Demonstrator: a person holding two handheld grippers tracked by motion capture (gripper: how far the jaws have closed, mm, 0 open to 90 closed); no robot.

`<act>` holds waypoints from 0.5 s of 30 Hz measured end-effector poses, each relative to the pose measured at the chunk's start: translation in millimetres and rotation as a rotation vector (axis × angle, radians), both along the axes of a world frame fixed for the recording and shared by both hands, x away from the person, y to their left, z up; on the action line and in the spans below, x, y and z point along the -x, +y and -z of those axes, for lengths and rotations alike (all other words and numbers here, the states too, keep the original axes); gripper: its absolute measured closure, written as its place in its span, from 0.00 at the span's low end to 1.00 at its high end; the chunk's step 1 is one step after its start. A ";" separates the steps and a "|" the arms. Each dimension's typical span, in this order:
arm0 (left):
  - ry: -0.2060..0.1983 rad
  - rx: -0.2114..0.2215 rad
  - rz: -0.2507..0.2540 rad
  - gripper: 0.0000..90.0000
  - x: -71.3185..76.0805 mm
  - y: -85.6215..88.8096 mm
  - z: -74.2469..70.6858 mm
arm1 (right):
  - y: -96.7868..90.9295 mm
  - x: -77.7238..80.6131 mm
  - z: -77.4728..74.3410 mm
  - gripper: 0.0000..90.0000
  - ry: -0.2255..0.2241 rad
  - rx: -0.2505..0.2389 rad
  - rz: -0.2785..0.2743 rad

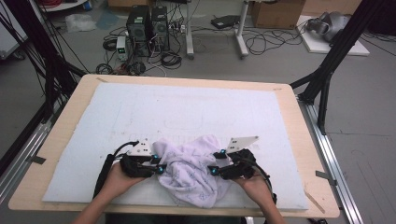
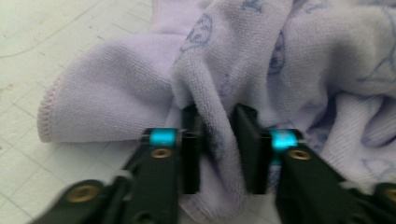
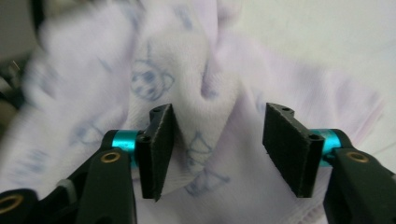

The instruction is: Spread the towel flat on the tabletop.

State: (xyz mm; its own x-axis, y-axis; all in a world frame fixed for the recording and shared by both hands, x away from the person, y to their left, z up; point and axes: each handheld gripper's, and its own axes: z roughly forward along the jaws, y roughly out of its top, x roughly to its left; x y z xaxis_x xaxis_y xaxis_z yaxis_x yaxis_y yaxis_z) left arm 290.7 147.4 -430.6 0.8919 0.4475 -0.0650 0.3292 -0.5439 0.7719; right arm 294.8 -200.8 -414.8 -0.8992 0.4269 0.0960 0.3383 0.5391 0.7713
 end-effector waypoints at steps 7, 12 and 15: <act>-0.067 0.037 -0.074 0.96 -8.2 22.3 -28.5 | -2.0 3.7 -2.3 0.91 -0.022 0.048 -0.037; -0.158 0.053 -0.098 0.96 -8.1 34.0 -70.7 | 4.7 15.3 -37.9 0.91 -0.090 -0.020 -0.026; -0.185 0.051 -0.108 0.96 -4.2 40.3 -84.1 | 16.1 29.3 -38.0 0.91 -0.095 -0.012 -0.060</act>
State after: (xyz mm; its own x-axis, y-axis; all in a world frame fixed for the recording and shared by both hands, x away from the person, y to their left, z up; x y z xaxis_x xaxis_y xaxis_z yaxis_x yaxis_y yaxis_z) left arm 294.8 187.8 -346.5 0.8376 0.5417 0.0705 0.2336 -0.4720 0.8501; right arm 265.4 -184.7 -376.7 -0.9282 0.3718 0.0137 0.2309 0.5468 0.8048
